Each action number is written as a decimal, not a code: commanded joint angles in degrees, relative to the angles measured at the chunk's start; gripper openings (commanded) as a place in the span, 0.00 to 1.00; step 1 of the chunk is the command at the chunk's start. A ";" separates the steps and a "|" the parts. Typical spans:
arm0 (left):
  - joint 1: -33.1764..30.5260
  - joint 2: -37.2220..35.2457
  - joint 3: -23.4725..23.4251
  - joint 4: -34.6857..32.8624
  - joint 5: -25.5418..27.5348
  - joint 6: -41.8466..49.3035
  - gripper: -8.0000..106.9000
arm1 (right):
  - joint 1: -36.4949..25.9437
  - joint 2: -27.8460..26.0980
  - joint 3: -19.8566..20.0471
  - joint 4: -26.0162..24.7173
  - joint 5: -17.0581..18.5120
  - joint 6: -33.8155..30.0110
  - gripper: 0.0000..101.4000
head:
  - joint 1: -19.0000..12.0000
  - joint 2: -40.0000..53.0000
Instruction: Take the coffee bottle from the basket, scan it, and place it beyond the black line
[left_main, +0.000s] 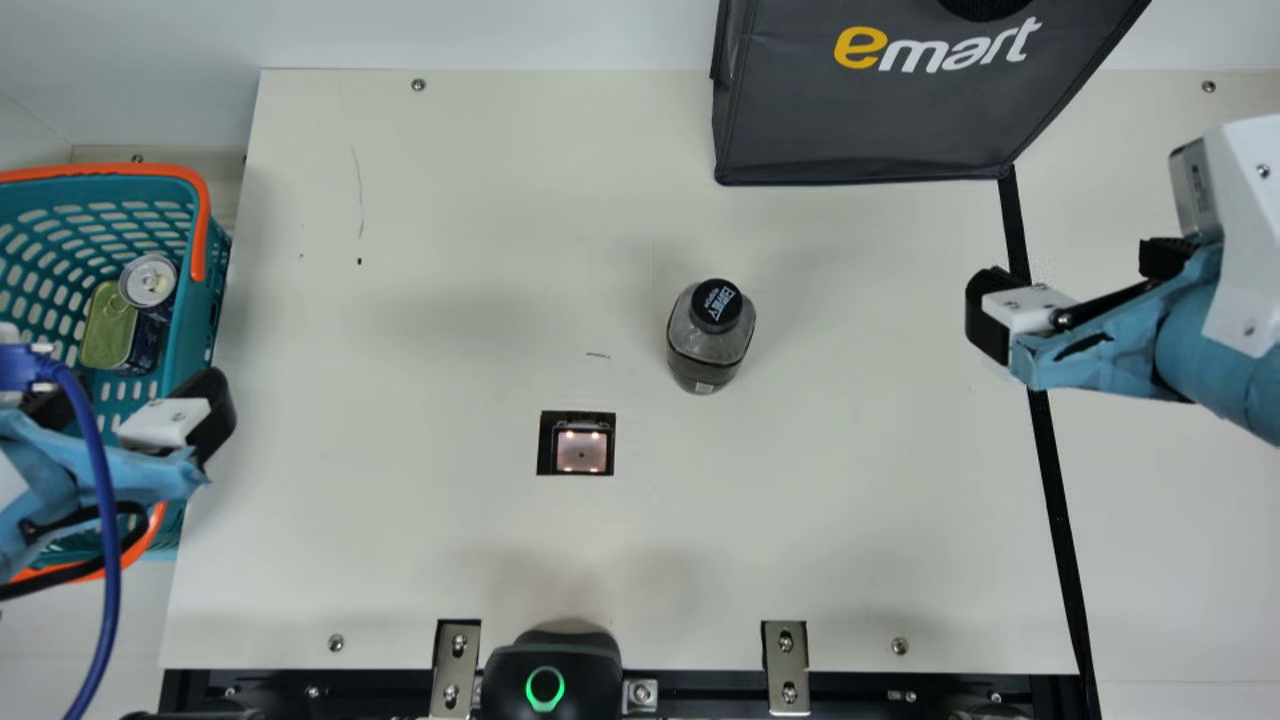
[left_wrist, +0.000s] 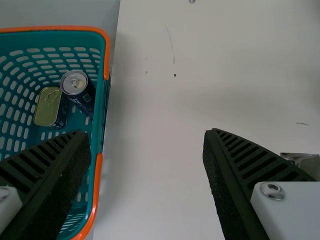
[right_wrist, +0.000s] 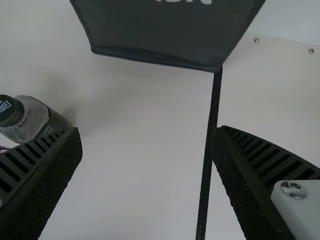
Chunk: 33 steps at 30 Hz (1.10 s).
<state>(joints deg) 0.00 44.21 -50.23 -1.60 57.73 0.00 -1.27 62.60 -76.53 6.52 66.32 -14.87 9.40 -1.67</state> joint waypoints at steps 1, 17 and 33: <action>0.00 0.00 0.00 0.00 0.00 0.00 0.85 | 0.68 0.39 -0.10 -0.31 -0.10 0.45 0.90 | -1.48 0.09; 0.00 0.00 0.00 0.00 0.00 0.00 0.85 | 8.87 4.73 -1.53 -2.82 -2.63 4.62 0.90 | -1.48 0.09; 0.00 0.00 0.00 0.00 0.00 0.00 0.85 | 15.89 9.87 -5.32 -2.04 -2.06 5.38 0.90 | -1.48 0.09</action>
<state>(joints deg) 0.00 44.21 -50.23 -1.60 57.73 0.00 14.36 72.37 -81.76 4.38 63.97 -9.30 9.40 -1.67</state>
